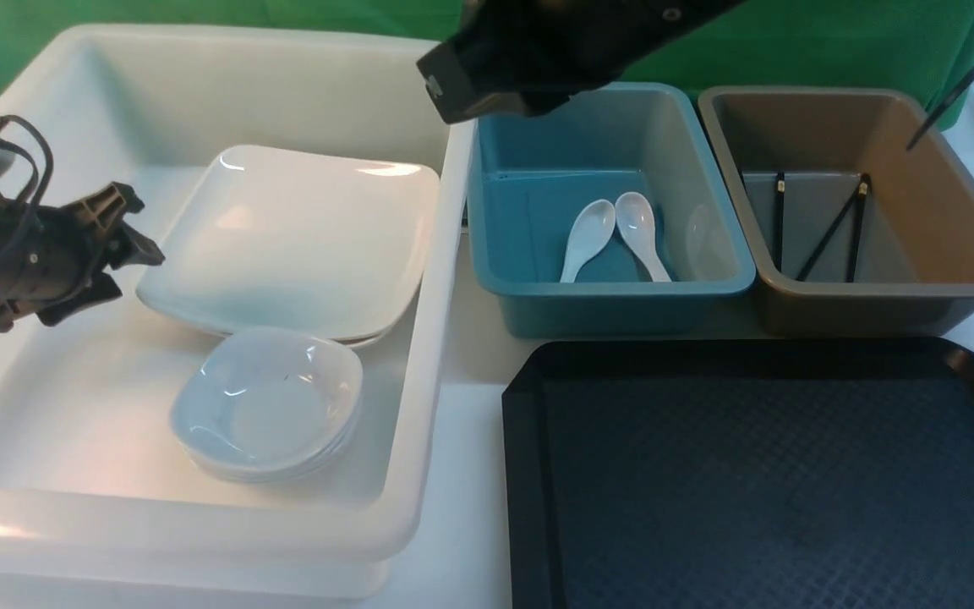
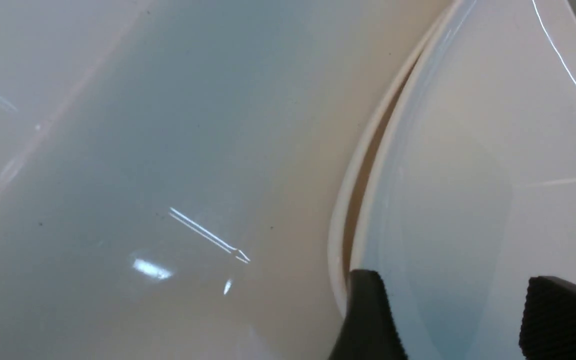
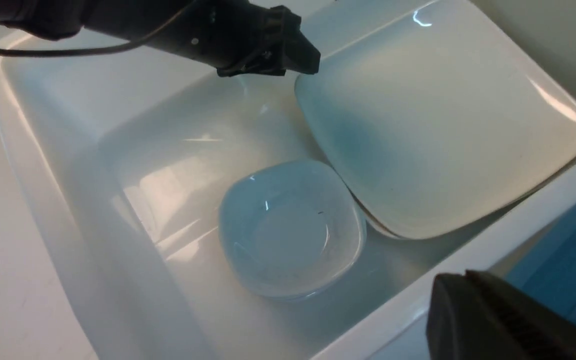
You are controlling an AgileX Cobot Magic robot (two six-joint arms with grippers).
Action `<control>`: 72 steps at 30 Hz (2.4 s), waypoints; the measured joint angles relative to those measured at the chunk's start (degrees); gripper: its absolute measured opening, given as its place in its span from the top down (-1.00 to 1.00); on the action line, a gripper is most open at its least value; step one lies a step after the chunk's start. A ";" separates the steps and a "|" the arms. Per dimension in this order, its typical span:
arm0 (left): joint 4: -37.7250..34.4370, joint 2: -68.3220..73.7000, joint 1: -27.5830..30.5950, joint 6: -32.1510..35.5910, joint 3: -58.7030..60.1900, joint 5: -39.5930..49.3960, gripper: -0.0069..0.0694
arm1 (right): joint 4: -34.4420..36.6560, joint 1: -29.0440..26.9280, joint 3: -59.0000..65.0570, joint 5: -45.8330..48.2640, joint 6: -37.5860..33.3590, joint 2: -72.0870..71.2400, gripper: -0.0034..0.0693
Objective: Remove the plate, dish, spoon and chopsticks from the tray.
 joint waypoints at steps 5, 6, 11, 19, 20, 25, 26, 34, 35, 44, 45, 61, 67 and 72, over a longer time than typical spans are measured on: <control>6.79 -1.59 0.00 0.00 -1.53 2.29 -0.27 | 0.05 0.00 -0.07 1.60 0.91 0.00 0.82; 8.03 -2.13 0.05 0.00 -1.90 3.37 -0.25 | 0.05 0.00 -0.07 1.74 1.35 0.00 0.82; 13.45 -6.95 0.00 0.00 -5.80 13.11 0.21 | -0.09 0.00 -0.51 2.61 2.66 -0.85 0.82; 14.73 -21.63 -2.38 4.82 -9.09 22.77 0.81 | -11.59 0.00 -3.04 3.15 7.87 -10.16 0.82; 14.73 -24.87 -4.28 5.14 -9.16 22.94 0.81 | -15.30 0.00 -3.08 3.35 9.59 -12.55 0.82; 16.26 -34.59 -14.13 5.65 -9.22 24.85 0.81 | -25.50 0.00 -1.70 4.51 15.19 -22.36 0.82; 17.51 -36.53 -15.97 5.59 -9.22 25.08 0.81 | -26.52 0.00 -0.50 4.51 15.96 -24.76 0.82; 27.73 -50.98 -28.72 -2.03 -9.07 27.48 0.81 | -32.08 0.00 25.87 -9.48 24.65 -47.93 0.82; 27.99 -51.69 -29.00 -2.43 -8.92 27.59 0.81 | -32.69 0.00 27.92 -10.94 25.48 -49.32 0.82; 32.95 -72.45 -29.64 -11.09 9.47 22.11 0.81 | -47.16 0.00 68.20 -37.57 37.02 -79.42 0.82; 33.66 -74.49 -29.64 -11.71 11.85 21.11 0.81 | -47.49 0.00 70.66 -38.57 37.27 -81.27 0.82; 34.61 -92.04 -29.64 -17.88 39.58 2.36 0.81 | -48.37 0.00 77.58 -40.59 39.63 -90.47 0.72; 35.88 -92.09 -29.64 -17.88 39.84 1.29 0.81 | -48.43 0.00 77.58 -40.59 39.63 -90.47 0.69; 40.15 -92.09 -29.64 -17.88 39.95 1.16 0.81 | -48.43 0.00 77.58 -40.59 40.12 -90.47 0.67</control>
